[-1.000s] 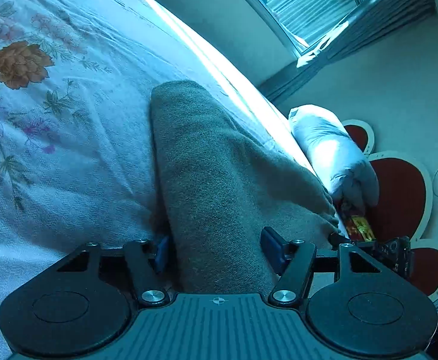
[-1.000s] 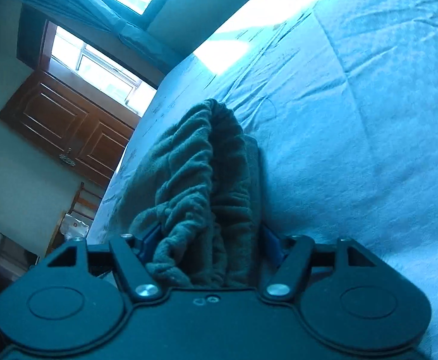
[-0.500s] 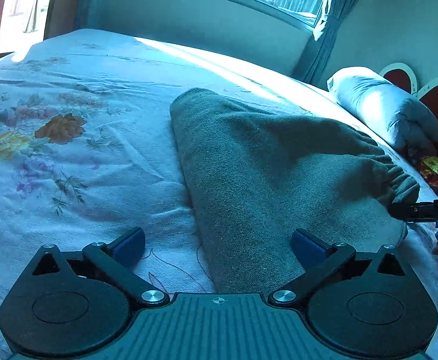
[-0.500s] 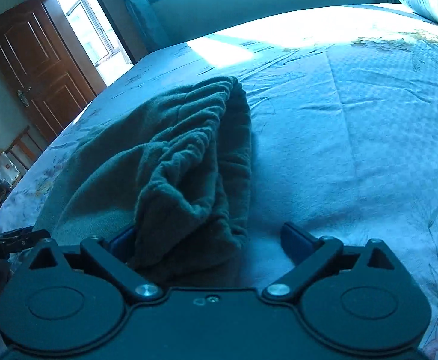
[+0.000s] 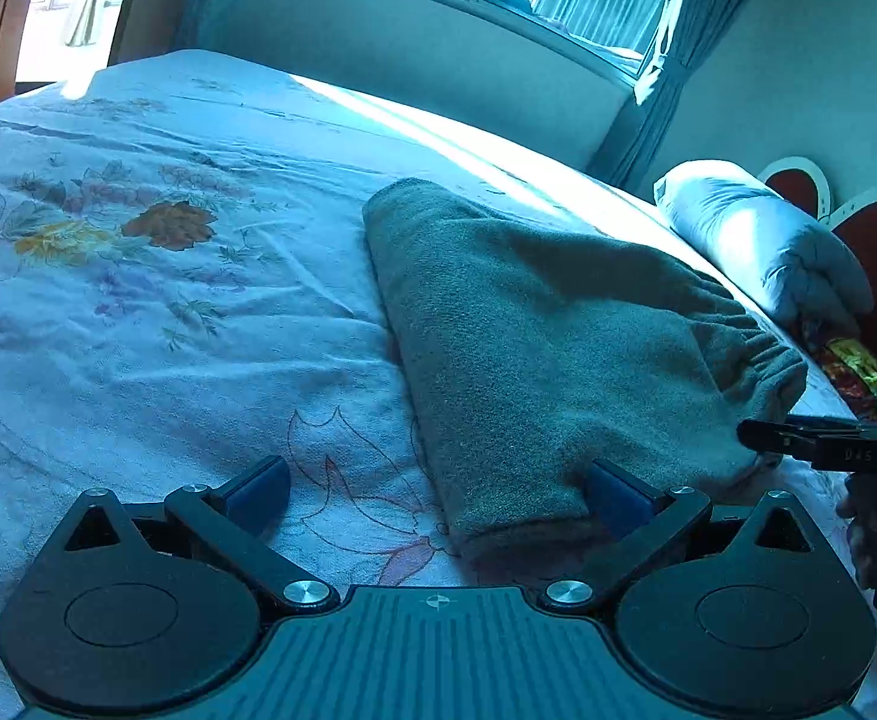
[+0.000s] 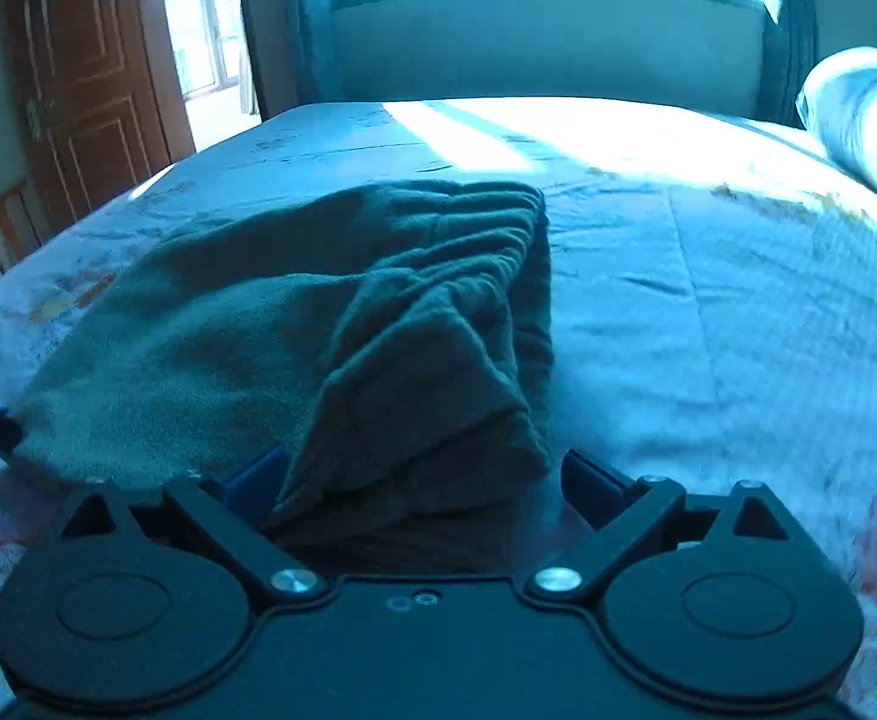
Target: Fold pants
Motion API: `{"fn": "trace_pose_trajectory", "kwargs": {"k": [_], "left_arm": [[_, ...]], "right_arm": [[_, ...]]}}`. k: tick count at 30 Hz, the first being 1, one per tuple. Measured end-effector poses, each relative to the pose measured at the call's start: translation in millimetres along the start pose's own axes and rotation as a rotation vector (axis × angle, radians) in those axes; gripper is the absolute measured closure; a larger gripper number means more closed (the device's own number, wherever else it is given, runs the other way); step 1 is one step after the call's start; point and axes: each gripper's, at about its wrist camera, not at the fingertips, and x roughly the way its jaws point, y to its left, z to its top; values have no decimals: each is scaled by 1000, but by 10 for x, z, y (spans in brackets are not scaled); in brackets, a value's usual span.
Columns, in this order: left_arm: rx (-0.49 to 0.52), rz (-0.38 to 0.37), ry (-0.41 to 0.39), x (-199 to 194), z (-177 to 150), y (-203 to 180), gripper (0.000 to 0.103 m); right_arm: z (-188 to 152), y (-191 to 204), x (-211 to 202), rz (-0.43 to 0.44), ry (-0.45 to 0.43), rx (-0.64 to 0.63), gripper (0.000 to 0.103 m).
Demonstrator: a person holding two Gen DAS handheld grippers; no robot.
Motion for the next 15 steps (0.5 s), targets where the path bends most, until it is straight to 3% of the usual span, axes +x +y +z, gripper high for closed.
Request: {"fn": "trace_pose_trajectory", "kwargs": {"k": [2, 7, 9, 11, 13, 15], "left_arm": [[10, -6, 1, -26, -1, 6, 0], [-46, -18, -36, -94, -14, 104, 0], [-62, -2, -60, -115, -14, 124, 0], [-74, 14, -73, -124, -23, 138, 0], [-82, 19, -76, -123, -25, 151, 0], [-87, 28, -79, -126, -26, 159, 0]], "right_arm": [[-33, -170, -121, 35, -33, 87, 11], [4, -155, -539, 17, -189, 73, 15], [89, -145, -655, 74, -254, 91, 15], [189, -97, -671, 147, -290, 87, 24], [228, -22, -613, 237, -292, 64, 29], [193, 29, -500, 267, -257, 44, 31]]}}
